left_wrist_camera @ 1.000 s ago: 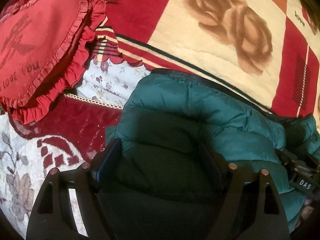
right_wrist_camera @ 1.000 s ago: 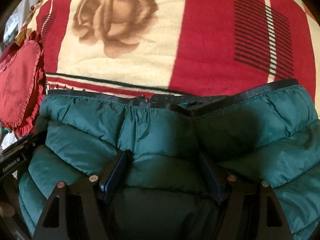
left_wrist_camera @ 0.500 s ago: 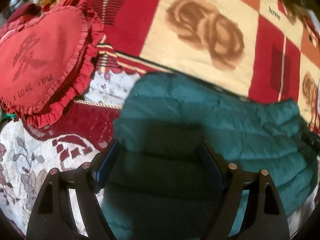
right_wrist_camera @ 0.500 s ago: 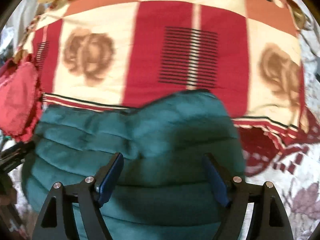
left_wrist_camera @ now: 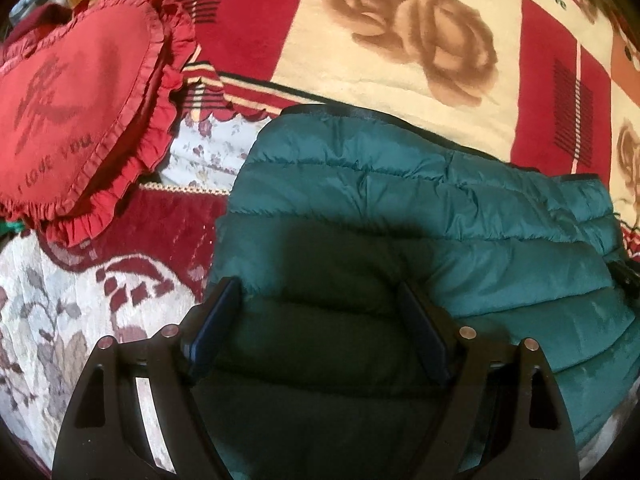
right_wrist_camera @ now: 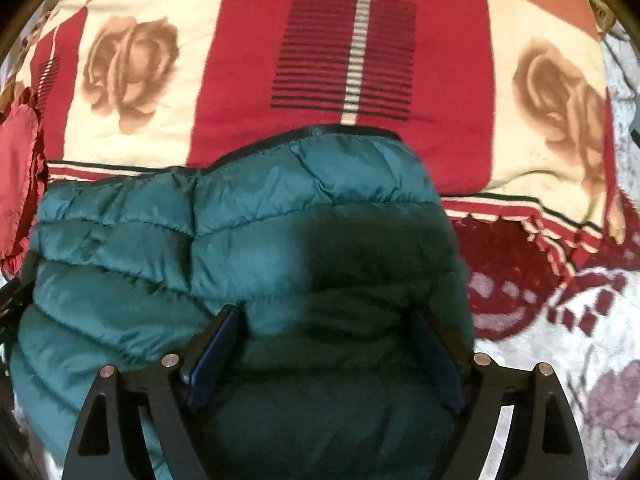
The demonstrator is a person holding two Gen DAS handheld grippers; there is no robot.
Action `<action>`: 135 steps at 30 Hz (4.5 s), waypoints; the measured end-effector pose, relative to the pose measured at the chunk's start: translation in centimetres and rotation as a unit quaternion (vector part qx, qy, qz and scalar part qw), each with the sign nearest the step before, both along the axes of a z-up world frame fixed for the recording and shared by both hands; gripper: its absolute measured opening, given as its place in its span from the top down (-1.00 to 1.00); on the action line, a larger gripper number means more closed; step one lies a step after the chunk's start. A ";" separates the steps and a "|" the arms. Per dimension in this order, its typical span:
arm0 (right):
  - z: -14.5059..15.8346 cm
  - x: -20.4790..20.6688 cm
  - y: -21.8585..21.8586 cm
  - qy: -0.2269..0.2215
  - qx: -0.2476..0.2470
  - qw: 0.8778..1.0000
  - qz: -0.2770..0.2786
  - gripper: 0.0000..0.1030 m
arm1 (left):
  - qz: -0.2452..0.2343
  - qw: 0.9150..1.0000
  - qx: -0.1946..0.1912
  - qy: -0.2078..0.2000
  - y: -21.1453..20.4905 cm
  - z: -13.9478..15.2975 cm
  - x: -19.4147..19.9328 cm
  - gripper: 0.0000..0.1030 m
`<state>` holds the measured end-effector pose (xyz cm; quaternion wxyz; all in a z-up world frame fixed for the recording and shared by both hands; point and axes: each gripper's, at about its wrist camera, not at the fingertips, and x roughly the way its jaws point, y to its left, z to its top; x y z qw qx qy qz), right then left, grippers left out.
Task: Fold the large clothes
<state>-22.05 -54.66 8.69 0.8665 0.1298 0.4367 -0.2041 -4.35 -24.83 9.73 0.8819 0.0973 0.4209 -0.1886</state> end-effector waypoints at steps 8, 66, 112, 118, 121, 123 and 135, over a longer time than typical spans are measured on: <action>2.7 -6.8 2.7 -0.053 0.012 0.999 0.002 -0.65 | 0.003 1.000 -0.005 0.008 0.8 0.2 -0.8 -0.61; -0.5 -10.2 1.0 -0.052 0.135 0.989 -0.037 -0.99 | -0.015 0.967 -0.202 0.152 11.0 -1.8 -4.0 -0.60; 5.9 -17.8 5.6 -0.126 0.219 0.966 0.049 0.22 | -0.093 0.964 -0.198 0.153 15.5 3.4 -12.8 0.35; 4.0 -21.2 6.6 -0.100 0.234 0.967 0.024 0.08 | -0.091 0.969 -0.162 0.163 17.3 1.4 -15.8 0.31; 2.3 -21.3 6.2 -0.063 0.224 0.972 -0.016 -0.47 | -0.075 0.974 -0.137 0.164 17.3 -0.1 -15.9 -0.05; 2.6 -21.3 6.1 -0.052 0.202 0.978 -0.024 -0.61 | -0.061 0.977 -0.127 0.160 17.5 0.0 -16.0 -0.18; 9.3 -22.7 11.6 -0.062 0.033 0.998 -0.007 -0.72 | 0.002 0.994 -0.086 0.061 18.7 5.2 -20.6 -0.19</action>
